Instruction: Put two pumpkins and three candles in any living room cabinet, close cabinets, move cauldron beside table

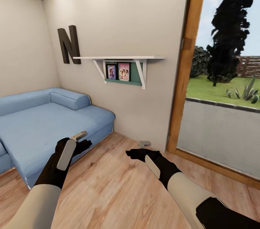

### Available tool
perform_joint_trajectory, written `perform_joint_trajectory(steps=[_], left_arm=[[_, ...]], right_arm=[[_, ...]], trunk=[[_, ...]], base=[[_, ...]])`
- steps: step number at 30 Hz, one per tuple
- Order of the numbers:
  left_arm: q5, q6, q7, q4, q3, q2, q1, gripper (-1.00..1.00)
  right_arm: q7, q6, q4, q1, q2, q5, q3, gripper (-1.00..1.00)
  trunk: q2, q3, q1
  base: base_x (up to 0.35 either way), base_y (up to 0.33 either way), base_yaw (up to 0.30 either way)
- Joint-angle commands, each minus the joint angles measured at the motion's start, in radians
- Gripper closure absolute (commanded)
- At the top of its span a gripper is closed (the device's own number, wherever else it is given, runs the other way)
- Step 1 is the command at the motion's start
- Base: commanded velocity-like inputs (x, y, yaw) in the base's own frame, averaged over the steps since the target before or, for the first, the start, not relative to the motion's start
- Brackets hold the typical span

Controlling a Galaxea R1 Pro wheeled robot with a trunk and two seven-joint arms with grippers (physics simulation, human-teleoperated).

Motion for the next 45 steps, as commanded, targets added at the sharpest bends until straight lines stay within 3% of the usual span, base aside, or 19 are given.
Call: perform_joint_trajectory(steps=[1, 45], left_arm=[[0.011, 0.002, 0.009, -0.001, 0.0, 0.0, -0.001, -1.0], [0.011, 0.002, 0.009, -0.001, 0.0, 0.0, -0.001, -1.0]], right_arm=[[0.001, 0.003, -0.001, -0.001, 0.0, -0.001, 0.003, -1.0], [0.002, 0.002, -0.001, -0.001, 0.0, -0.001, 0.003, -1.0]], trunk=[[-0.001, -0.001, 0.0], [-0.001, -0.001, 0.0]], base=[[0.177, 0.0, 0.0], [0.176, 0.0, 0.0]])
